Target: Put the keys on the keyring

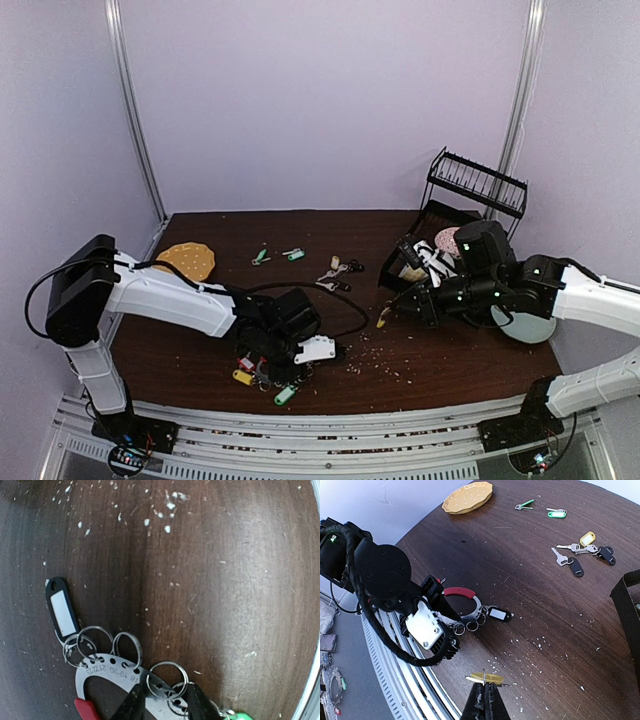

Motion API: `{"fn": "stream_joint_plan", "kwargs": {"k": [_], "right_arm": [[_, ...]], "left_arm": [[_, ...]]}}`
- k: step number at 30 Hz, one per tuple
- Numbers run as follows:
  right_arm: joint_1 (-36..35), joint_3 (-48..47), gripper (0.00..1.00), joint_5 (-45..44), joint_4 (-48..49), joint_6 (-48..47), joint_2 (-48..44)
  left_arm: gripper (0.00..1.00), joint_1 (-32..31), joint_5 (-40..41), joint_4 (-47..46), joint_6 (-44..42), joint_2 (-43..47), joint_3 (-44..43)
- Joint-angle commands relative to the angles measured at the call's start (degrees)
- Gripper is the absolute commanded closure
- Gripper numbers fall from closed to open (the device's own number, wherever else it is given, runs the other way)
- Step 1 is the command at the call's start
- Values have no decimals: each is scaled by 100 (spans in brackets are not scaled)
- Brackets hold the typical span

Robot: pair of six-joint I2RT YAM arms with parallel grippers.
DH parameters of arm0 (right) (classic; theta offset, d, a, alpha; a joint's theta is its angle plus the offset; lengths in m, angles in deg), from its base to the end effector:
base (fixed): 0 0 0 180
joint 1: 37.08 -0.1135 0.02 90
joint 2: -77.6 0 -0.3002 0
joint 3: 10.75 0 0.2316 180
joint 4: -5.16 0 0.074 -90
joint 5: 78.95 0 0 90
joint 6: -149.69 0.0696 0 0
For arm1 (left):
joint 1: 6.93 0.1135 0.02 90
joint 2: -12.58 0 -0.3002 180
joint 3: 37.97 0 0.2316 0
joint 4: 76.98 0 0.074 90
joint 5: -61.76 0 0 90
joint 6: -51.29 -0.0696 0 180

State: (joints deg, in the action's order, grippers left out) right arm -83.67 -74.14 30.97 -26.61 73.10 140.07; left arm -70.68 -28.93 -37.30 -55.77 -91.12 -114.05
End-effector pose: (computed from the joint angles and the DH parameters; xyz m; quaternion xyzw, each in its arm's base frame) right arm 0.1426 0.1852 0.3119 -0.3264 0.7966 0.3733 0.3458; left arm 0.1548 -0.3158 0.1653 0.6364 0.7458 -0.0834 0.1783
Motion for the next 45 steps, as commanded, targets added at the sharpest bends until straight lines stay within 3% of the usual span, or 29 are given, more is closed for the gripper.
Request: {"fn": "stream_joint_plan", "kwargs": {"k": [1, 8, 17, 26, 34, 39, 45], "right_arm": [[3, 81, 100, -60, 107, 88, -56], [2, 196, 100, -150, 197, 132, -151], [8, 253, 100, -361, 162, 171, -211], [1, 414, 100, -382, 146, 258, -457], [9, 367, 100, -335, 155, 174, -409], [4, 342, 100, -201, 217, 118, -270], [5, 224, 100, -68, 223, -95, -227]], "left_arm": [[70, -6, 160, -453, -35, 201, 142], [60, 97, -699, -1164, 135, 550, 36], [56, 99, -561, 88, -508, -515, -701], [72, 99, 278, 175, -150, -725, -1013], [79, 99, 715, 404, 45, -720, -948], [100, 99, 663, 310, 182, -604, -974], [100, 99, 304, -188, 240, 117, -763]]}}
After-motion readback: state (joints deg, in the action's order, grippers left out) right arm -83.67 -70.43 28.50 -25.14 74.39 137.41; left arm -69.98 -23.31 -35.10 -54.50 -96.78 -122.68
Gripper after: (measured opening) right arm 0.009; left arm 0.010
